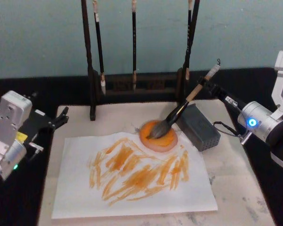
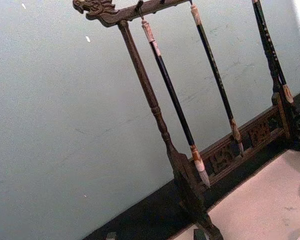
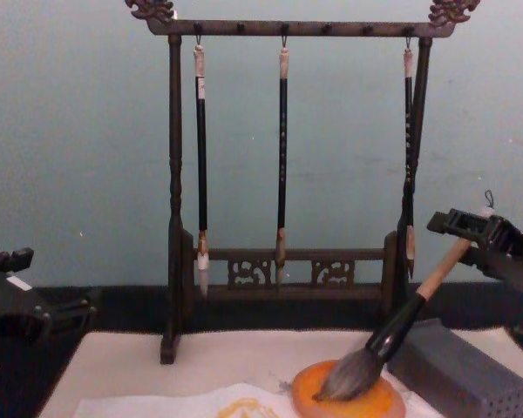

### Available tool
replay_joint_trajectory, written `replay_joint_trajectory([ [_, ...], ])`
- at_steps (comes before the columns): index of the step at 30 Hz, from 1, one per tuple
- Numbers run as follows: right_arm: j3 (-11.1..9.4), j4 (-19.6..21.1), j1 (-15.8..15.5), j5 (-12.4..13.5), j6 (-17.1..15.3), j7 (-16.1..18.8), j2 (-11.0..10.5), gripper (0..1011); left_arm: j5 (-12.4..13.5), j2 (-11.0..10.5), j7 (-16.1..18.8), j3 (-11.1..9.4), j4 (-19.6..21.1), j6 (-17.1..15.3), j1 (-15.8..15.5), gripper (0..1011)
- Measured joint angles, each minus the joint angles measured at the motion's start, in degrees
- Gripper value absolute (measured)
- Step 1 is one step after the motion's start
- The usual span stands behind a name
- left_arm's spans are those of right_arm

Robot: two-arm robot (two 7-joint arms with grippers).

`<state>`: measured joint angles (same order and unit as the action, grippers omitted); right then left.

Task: Pick up the brush from the inkstone, write on the paper, then place the brush back to its original position.

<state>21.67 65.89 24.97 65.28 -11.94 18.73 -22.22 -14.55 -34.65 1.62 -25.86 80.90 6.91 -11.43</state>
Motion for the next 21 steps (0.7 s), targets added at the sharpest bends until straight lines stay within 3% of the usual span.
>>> replay_joint_trajectory([
  [9, 0.0, 0.0, 0.0, 0.01, -0.01, 0.01, 0.0, 949, 0.0, 0.0, 0.0, 0.0, 0.0, 0.0, 0.0, 1001],
  [13, 0.0, 0.0, 0.0, 0.01, -0.01, 0.01, 0.0, 1000, 0.0, 0.0, 0.0, 0.0, 0.0, 0.0, 0.0, 1001],
  [21, 0.0, 0.0, 0.0, 0.01, -0.01, 0.01, 0.0, 1000, 0.0, 0.0, 0.0, 0.0, 0.0, 0.0, 0.0, 1001],
])
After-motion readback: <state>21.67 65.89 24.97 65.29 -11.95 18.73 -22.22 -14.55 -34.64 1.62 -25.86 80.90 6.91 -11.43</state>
